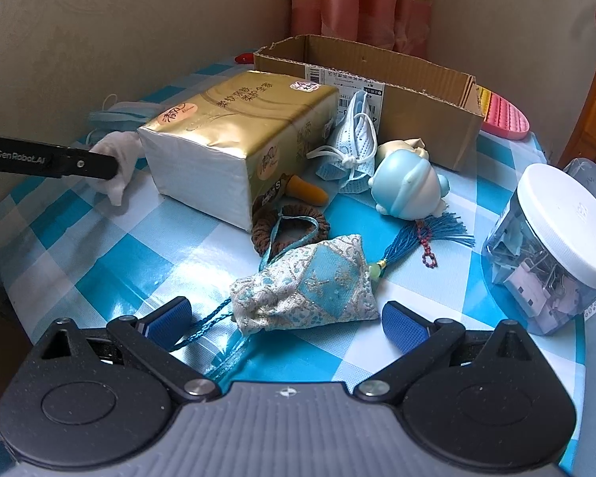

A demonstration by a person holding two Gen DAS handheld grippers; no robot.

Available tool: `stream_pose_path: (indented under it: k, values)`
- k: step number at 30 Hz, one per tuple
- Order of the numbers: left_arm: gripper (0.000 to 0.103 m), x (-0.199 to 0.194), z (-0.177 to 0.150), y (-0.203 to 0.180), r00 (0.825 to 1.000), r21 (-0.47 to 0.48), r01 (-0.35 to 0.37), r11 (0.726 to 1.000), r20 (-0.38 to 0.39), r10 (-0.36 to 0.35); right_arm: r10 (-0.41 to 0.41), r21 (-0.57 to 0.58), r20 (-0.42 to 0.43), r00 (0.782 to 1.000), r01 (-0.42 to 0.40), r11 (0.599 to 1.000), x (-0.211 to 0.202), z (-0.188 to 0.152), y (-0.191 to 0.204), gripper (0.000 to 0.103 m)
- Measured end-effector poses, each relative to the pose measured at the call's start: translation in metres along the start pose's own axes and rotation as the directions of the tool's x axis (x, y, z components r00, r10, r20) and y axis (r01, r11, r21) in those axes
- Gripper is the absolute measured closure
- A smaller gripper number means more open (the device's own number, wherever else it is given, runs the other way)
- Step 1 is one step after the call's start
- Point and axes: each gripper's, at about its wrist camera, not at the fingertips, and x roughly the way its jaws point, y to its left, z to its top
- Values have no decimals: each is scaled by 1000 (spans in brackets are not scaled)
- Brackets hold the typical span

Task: Organize soft objects
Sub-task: 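Move the left tool to the white knotted cloth while the right tool approaches the blue floral pouch, then close the left gripper on the white cloth while the right gripper closes on the floral pouch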

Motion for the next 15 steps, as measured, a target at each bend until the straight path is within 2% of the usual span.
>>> stream_pose_path:
  k: [4,15]
  values:
    - [46,8,2,-2,1000,6,5,1000,0,-5,-7,-21,5,1000,7,1000,1,2,-5,0]
    - [44,24,4,-9,999,7,24,1000,-21,-24,42,-78,1,999,-42,996,14,13,-7,1]
